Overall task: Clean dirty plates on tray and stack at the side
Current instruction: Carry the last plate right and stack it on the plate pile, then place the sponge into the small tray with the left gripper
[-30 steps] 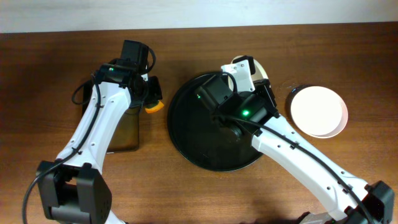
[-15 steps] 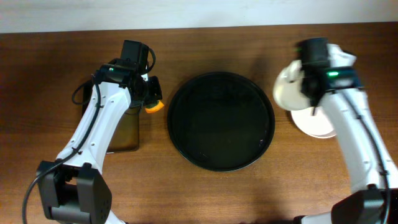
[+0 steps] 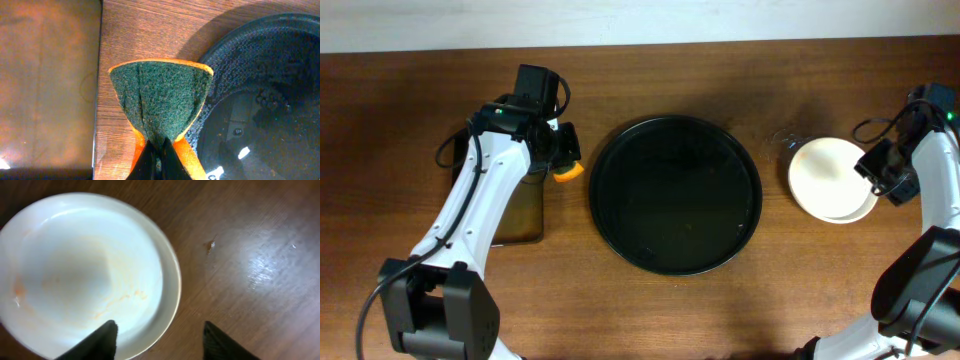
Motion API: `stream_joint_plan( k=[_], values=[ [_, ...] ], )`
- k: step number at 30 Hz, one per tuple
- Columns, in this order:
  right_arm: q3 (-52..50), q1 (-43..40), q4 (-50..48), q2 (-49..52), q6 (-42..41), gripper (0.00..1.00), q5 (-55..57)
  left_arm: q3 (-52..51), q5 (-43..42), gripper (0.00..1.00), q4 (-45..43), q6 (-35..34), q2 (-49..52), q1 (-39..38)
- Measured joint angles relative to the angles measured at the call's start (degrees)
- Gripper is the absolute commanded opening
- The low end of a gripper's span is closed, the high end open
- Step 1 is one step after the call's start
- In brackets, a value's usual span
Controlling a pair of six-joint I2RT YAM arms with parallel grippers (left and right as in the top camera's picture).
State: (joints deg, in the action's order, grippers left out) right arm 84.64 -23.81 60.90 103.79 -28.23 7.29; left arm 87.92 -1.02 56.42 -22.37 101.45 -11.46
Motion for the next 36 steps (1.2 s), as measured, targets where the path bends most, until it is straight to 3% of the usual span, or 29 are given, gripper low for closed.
stream_joint_plan(
  k=[5, 11, 18, 24, 25, 27, 28, 33, 36],
  values=[
    [0.22, 2.84, 3.98, -7.45, 9.44, 0.59, -11.32, 0.04, 3.76, 0.00, 3.15, 0.04, 0.00, 0.02],
    [0.74, 18.71, 9.97, -12.50, 16.02, 0.62, -15.37, 0.04, 14.03, 0.00, 6.64, 0.48, 0.00, 3.02],
    [0.74, 29.20, 9.03, -12.50, 16.87, 0.66, -15.56, 0.07, 8.76, 0.00, 3.39, 15.93, 1.22, 15.50],
    [0.74, 29.44, 8.94, -12.50, 16.85, 0.66, -15.54, 0.09, 2.34, 0.02, 0.85, 24.90, 11.67, 17.11],
    [0.74, 29.44, 8.94, -12.50, 16.85, 0.66, -15.56, 0.09, 2.10, 0.12, 0.70, 25.22, 12.96, 17.11],
    [0.74, 29.44, 8.94, -12.50, 16.85, 0.66, -15.56, 0.09, 1.77, 0.49, 0.61, 25.59, 15.04, 17.11],
    [0.74, 29.44, 8.96, -12.50, 16.85, 0.66, -15.56, 0.09, 1.62, 0.57, 0.52, 26.14, 16.06, 17.09],
    [0.74, 29.44, 8.94, -12.50, 16.90, 0.67, -15.56, 1.73, 1.44, 0.58, 2.12, 26.32, 16.59, 17.11],
    [0.74, 29.44, 6.23, -12.50, 16.94, 0.79, -15.54, 3.76, 0.76, 0.59, 2.80, 26.25, 13.38, 17.05]
  ],
)
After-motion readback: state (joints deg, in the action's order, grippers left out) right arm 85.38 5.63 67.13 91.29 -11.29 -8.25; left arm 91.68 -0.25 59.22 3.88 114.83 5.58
